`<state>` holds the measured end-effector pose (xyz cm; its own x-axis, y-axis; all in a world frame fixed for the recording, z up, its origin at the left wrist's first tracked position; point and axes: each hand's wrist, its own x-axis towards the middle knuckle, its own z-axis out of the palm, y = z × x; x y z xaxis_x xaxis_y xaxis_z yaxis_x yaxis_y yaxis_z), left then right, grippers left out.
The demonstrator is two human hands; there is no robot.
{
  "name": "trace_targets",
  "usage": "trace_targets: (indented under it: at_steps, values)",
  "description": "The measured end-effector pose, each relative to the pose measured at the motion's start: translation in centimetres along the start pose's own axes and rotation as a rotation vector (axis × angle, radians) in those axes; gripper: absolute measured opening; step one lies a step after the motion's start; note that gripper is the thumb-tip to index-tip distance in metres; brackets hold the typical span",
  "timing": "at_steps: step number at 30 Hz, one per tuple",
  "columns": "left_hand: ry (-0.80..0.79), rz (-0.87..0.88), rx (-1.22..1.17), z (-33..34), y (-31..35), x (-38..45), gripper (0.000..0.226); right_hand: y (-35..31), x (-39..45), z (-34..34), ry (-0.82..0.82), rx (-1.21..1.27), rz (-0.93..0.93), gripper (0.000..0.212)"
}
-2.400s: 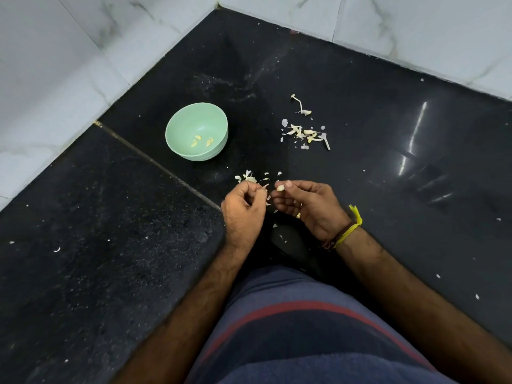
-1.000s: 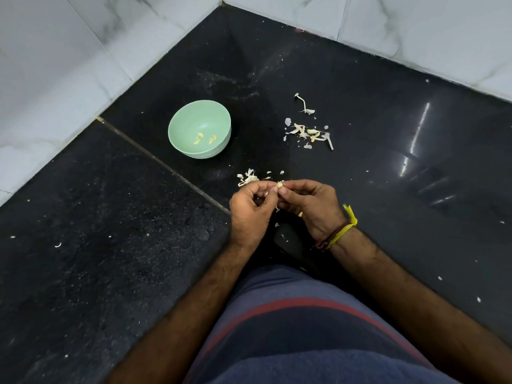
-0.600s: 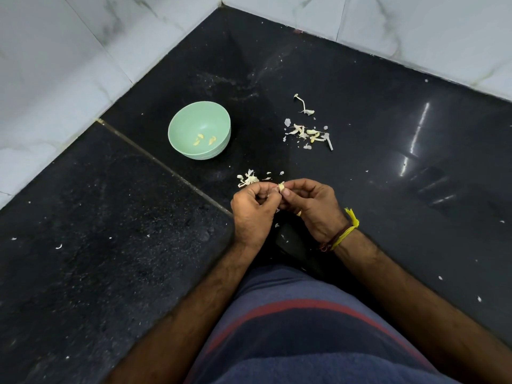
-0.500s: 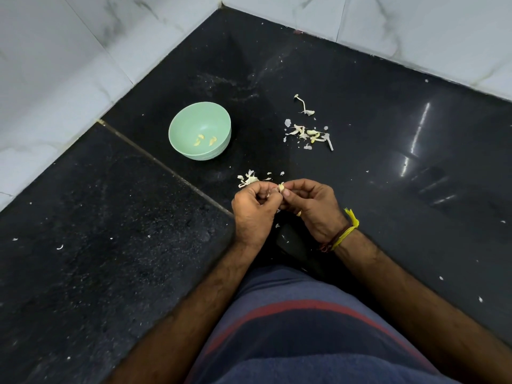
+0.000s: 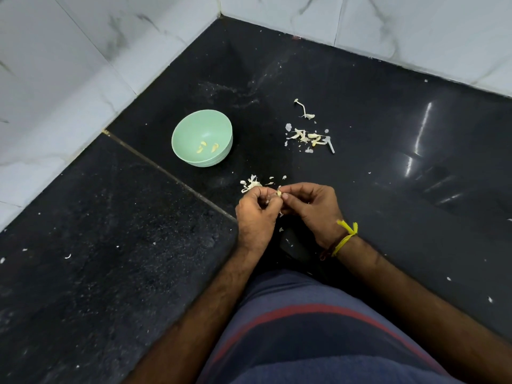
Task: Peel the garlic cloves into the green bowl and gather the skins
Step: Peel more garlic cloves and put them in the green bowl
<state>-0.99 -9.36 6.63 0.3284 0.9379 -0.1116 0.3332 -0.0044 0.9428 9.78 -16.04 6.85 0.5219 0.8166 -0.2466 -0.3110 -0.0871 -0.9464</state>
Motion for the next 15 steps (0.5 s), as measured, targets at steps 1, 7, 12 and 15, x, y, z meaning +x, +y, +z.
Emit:
trace_targets:
  at_steps: [1, 7, 12, 15]
  values:
    - [0.01, 0.003, 0.024, 0.01, 0.06, 0.0, 0.01, -0.11, -0.04, 0.08, 0.011, -0.03, -0.014, 0.013]
    - [0.033, -0.03, 0.115, 0.08, 0.09, 0.01, 0.005, -0.5, -0.2, 0.42, 0.034, -0.158, -0.014, 0.015]
    - [0.036, -0.061, 0.112, -0.16, 0.01, 0.12, 0.008, -0.64, -0.18, 0.42, -0.047, -0.296, -0.071, 0.025]
    - [0.004, -0.084, 0.077, -0.12, 0.35, 0.11, 0.012, -0.56, -0.2, 0.28, 0.003, -0.405, -0.171, 0.022]
